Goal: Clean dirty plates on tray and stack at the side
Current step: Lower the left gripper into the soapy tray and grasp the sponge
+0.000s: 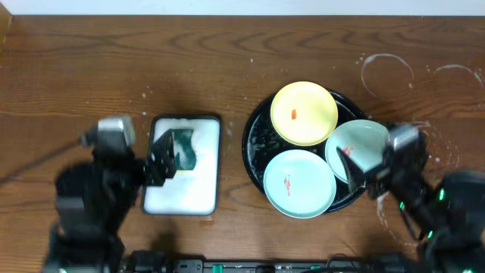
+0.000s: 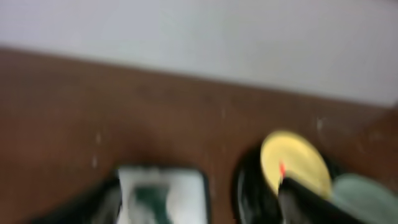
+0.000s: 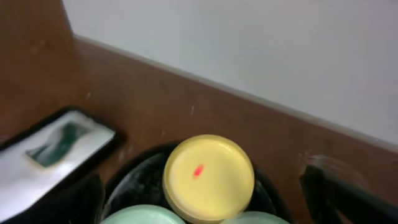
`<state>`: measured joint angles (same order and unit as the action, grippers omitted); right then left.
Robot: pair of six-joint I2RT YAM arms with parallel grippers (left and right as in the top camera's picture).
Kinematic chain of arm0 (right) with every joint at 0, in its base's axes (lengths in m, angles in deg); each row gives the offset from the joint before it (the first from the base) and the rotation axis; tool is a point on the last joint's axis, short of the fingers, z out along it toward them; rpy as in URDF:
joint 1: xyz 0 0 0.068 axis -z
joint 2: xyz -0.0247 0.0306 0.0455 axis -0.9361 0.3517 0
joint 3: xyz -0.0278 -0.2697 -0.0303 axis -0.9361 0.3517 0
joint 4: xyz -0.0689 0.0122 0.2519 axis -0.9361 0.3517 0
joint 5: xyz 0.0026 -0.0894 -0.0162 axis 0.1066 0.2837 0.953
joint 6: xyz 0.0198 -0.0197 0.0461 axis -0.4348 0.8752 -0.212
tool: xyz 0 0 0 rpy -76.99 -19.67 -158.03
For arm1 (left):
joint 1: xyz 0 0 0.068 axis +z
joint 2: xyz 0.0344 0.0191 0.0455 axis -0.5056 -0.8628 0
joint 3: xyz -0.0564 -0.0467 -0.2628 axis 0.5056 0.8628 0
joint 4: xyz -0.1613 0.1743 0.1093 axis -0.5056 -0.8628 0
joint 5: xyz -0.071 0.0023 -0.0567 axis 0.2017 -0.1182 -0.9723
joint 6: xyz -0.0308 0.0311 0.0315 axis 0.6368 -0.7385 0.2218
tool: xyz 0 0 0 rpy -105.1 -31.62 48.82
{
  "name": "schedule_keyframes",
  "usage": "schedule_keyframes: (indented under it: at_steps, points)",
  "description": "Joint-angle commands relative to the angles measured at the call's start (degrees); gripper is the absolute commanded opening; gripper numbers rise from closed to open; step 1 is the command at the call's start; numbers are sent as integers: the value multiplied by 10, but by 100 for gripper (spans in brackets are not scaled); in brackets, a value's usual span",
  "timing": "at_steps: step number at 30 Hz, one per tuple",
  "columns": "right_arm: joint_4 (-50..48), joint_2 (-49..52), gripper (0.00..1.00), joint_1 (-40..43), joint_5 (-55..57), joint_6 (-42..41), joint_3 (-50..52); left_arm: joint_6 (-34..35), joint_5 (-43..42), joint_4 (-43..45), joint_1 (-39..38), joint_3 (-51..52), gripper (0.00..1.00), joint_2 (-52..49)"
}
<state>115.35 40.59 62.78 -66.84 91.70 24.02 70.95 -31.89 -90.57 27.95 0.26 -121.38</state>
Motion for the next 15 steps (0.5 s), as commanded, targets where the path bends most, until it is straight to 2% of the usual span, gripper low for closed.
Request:
schedule_keyframes:
  at_steps: [1,5,9,15]
  points:
    - [77,107,99,-6,-3,-31,-118,-3,-28,-110,-2,-132,81,-114]
    - [123,190,99,-6,-9,-36,-190,-8,-27,-187,-2,-192,81,-195]
    - [150,226,99,-6,-55,-71,-195,-3,-56,-223,-2,-192,81,-236]
    - [174,253,99,-6,-56,-71,-195,-3,-24,-250,-2,-163,81,-307]
